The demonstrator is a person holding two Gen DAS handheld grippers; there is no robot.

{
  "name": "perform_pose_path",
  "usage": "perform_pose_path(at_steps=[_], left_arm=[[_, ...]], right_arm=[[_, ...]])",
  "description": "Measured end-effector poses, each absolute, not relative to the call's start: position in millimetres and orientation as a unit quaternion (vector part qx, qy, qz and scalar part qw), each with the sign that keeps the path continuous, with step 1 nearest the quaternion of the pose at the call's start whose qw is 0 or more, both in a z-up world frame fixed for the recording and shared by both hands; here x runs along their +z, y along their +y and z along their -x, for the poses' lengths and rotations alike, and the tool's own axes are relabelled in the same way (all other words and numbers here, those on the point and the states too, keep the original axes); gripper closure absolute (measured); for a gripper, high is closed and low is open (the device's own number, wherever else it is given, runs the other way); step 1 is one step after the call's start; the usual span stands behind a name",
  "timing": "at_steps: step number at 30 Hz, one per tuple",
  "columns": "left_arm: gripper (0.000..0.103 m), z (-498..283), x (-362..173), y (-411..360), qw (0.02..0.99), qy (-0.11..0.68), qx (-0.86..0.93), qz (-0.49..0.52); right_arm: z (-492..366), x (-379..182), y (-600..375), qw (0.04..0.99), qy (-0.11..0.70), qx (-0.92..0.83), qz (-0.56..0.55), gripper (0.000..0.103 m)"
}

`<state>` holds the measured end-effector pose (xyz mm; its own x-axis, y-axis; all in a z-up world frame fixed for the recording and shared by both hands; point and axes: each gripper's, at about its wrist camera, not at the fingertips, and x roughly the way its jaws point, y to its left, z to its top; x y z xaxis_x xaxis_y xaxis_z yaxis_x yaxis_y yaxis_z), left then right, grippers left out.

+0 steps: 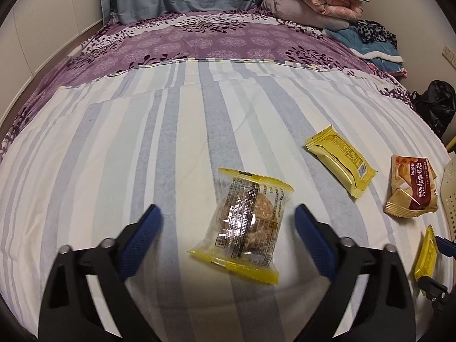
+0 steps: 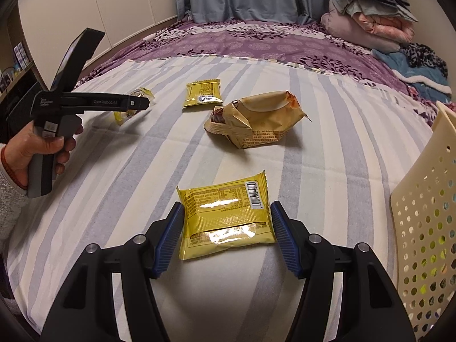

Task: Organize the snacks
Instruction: 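Grasp the large yellow barcode pack with the right gripper, then lift the yellow pack with the right gripper while the left approaches the clear cookie pack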

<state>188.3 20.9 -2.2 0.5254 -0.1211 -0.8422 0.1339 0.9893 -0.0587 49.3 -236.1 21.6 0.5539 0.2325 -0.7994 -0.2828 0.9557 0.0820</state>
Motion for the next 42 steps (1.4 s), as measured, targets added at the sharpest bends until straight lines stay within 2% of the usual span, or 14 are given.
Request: perform_pose_path(at_steps=[2,4,7,17,19,20,26,27,28,30,36,38,39,42], left_arm=[[0.027,-187.8,-2.0,21.5,0.876,0.477,-0.071,-0.006],[0.044,-186.5,-0.4,22.0,0.878,0.474,-0.067,-0.008],[0.06,-183.3,2.2,25.6,0.879,0.473,-0.07,0.0],[0.063,-154.5,20.7,33.6,0.886,0.458,-0.073,0.02],[0.071,-148.2,27.3,33.9,0.889,0.452,-0.075,0.021],[0.072,-145.9,30.7,34.8,0.89,0.449,-0.077,0.023],[0.072,-132.1,42.5,33.3,0.893,0.442,-0.082,0.016],[0.068,-132.1,41.3,33.4,0.892,0.444,-0.08,0.014],[0.057,-132.7,39.3,33.4,0.89,0.45,-0.075,0.012],[0.041,-132.7,36.0,34.5,0.89,0.451,-0.064,0.009],[0.04,-144.7,20.7,29.6,0.884,0.463,-0.056,0.006],[0.043,-149.9,16.4,27.8,0.883,0.465,-0.059,0.007],[0.055,-152.7,14.2,26.9,0.882,0.467,-0.058,0.005],[0.062,-157.1,10.7,28.0,0.881,0.47,-0.055,0.008]], right_arm=[[-47.5,24.1,-238.1,0.883,0.446,0.143,0.021,0.041],[-45.9,27.2,-240.0,0.887,0.441,0.139,0.015,0.041],[-44.0,33.3,-243.8,0.891,0.433,0.134,0.003,0.041],[-32.8,61.8,-258.3,0.909,0.397,0.12,-0.044,0.041],[-28.3,69.5,-259.4,0.913,0.387,0.118,-0.046,0.041],[-26.3,72.8,-259.9,0.915,0.383,0.118,-0.047,0.041],[-12.8,89.6,-264.0,0.924,0.36,0.116,-0.052,0.041],[-10.8,91.7,-265.4,0.925,0.357,0.114,-0.053,0.041],[-7.5,93.5,-267.4,0.927,0.354,0.113,-0.054,0.041],[-3.1,96.8,-270.5,0.929,0.35,0.11,-0.056,0.041],[13.3,110.2,-284.7,0.937,0.333,0.09,-0.061,0.041],[17.4,114.9,-289.8,0.939,0.327,0.083,-0.064,0.041],[20.5,117.3,-293.4,0.941,0.323,0.077,-0.066,0.041],[27.7,124.6,-303.8,0.945,0.312,0.063,-0.072,0.041]])
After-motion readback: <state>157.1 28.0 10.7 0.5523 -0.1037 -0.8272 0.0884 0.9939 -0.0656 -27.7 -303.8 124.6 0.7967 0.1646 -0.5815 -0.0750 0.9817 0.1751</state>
